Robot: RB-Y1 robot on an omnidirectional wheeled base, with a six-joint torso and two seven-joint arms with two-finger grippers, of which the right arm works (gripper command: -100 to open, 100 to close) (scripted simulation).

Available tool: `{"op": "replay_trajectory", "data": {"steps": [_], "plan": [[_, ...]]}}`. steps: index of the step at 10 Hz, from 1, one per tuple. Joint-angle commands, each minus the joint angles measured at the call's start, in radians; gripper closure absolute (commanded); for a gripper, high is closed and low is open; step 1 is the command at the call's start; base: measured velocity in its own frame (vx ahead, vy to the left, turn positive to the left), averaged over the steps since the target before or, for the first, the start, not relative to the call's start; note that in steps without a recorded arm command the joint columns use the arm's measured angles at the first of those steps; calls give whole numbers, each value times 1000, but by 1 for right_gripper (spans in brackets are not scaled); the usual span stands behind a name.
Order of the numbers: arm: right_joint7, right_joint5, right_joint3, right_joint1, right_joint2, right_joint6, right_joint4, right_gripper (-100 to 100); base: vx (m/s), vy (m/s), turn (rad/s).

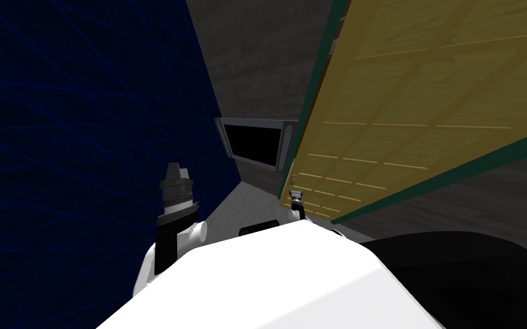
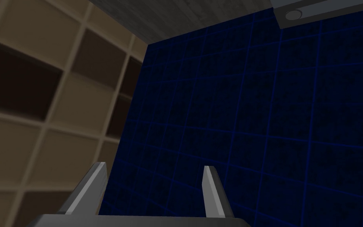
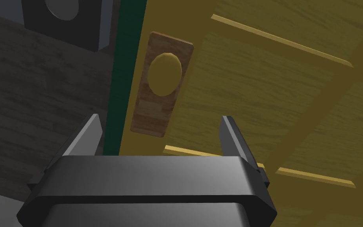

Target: Pull the door open

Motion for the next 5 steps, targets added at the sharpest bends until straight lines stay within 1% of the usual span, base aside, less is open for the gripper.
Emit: {"op": "replay_trajectory", "data": {"steps": [1,3,5], "plan": [[-28,-10,3,0,3,3,-7,-100,-53,-6,22],[-88,-36,12,-6,13,5,-13,-100,-69,-8,31],[-136,-56,19,-11,20,6,-17,-100,-73,-8,30]]}}
